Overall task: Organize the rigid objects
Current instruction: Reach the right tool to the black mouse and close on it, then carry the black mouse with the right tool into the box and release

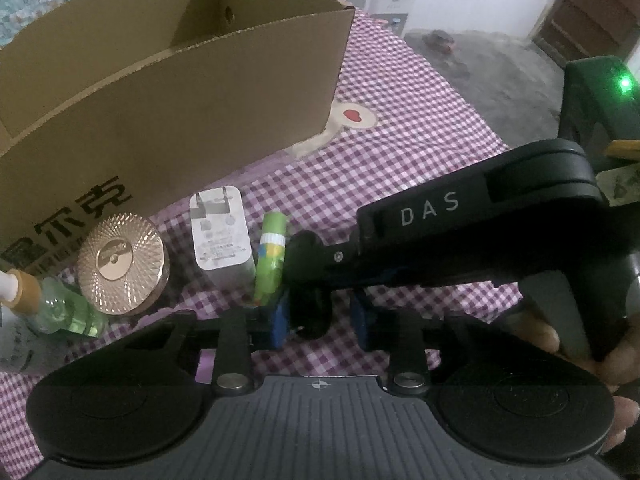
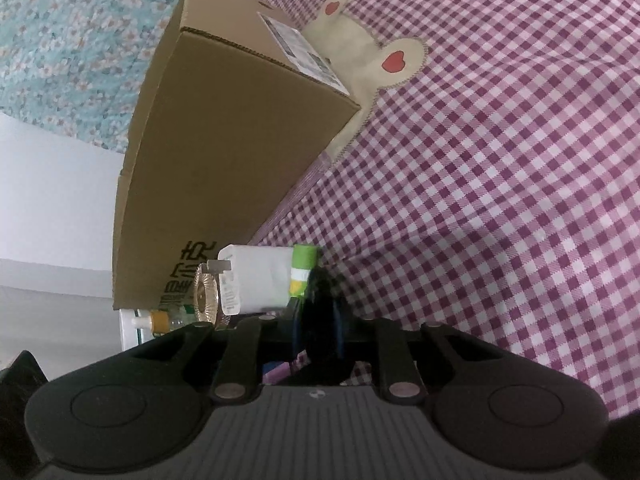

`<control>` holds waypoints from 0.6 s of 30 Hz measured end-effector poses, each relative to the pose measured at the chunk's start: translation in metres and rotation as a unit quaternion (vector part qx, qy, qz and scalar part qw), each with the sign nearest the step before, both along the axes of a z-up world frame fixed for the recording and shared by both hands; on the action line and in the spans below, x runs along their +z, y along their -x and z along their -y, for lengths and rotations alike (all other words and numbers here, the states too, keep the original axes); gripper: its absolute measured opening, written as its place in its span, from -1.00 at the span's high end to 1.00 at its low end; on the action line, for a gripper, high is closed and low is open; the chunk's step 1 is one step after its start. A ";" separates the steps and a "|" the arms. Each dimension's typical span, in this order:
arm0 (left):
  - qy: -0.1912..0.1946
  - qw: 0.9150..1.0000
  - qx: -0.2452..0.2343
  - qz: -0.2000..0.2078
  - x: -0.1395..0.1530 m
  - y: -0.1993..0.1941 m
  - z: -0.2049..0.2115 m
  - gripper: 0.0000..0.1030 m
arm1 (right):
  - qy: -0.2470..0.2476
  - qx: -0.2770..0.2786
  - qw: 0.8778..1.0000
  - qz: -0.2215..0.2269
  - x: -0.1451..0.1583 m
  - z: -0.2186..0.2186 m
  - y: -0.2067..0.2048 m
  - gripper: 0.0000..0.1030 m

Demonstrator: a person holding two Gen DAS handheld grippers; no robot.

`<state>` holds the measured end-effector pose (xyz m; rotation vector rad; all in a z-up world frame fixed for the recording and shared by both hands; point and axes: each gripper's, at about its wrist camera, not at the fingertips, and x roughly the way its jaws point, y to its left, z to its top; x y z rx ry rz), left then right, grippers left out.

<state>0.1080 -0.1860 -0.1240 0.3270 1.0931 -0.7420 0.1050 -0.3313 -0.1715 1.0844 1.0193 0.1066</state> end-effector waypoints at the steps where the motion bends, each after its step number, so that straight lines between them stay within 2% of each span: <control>1: -0.001 1.000 -0.001 0.001 0.000 0.000 0.000 0.48 | -0.001 -0.003 1.000 0.000 -0.001 0.000 0.000 0.67; 4: 0.001 1.000 -0.003 0.004 0.002 0.002 0.001 0.56 | -0.002 -0.009 1.000 0.000 -0.001 0.003 0.005 0.67; 11: 0.019 1.000 -0.004 0.014 0.017 0.011 -0.002 0.58 | -0.007 -0.018 1.000 0.011 0.012 0.015 0.025 0.67; 14: 0.036 0.999 -0.002 0.024 0.033 0.018 -0.007 0.58 | 0.004 -0.018 1.000 0.024 0.029 0.015 0.034 0.67; 18: 0.065 0.996 0.013 0.055 0.067 0.028 -0.020 0.58 | 0.032 -0.014 0.997 0.064 0.069 0.008 0.041 0.67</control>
